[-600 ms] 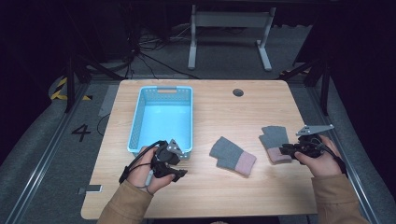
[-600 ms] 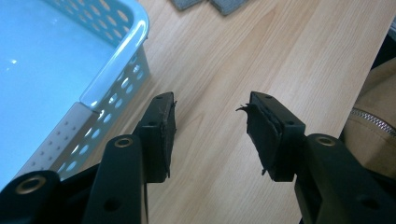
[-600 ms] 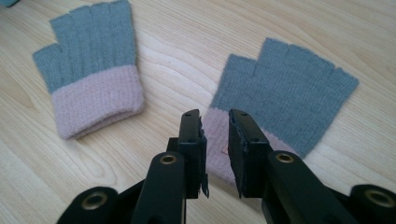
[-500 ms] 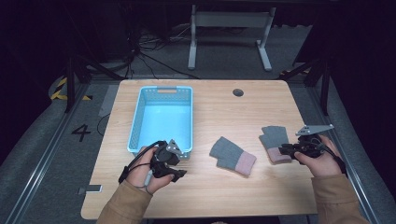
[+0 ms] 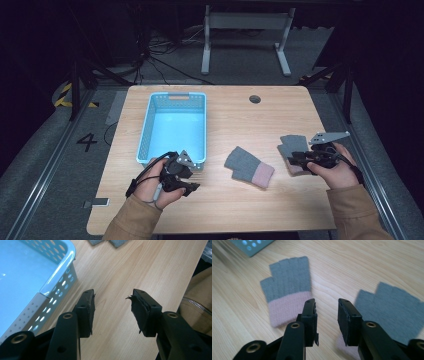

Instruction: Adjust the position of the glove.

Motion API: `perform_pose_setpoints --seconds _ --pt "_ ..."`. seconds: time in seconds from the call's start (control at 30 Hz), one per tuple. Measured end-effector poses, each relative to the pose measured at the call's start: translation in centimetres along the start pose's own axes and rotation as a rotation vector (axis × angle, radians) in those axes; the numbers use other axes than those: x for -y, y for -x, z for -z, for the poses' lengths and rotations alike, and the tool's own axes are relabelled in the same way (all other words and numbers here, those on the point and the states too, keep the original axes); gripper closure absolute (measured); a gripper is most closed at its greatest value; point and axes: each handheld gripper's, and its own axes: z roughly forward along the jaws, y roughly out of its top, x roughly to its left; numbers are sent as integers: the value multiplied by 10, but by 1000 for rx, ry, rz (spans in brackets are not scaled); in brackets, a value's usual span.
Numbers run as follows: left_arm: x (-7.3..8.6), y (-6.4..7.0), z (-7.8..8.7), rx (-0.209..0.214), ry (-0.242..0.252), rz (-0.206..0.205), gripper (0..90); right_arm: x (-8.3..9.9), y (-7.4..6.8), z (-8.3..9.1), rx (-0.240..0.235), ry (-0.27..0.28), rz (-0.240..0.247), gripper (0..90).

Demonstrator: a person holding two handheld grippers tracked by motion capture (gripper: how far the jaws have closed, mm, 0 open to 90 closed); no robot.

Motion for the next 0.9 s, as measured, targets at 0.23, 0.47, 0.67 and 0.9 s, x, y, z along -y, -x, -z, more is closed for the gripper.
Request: perform_pose_setpoints --seconds 0.23,0.47,0.67,0.9 --pt "4 4 3 1 8 1 562 -13 -15 -17 -49 0 38 667" --pt "7 7 7 -3 15 11 564 -25 -29 -38 -102 -7 61 642" --pt "7 7 6 -2 12 12 563 -32 -38 -56 -125 -28 77 634" --pt "6 7 4 2 12 9 560 -37 -43 -72 -132 -51 80 623"
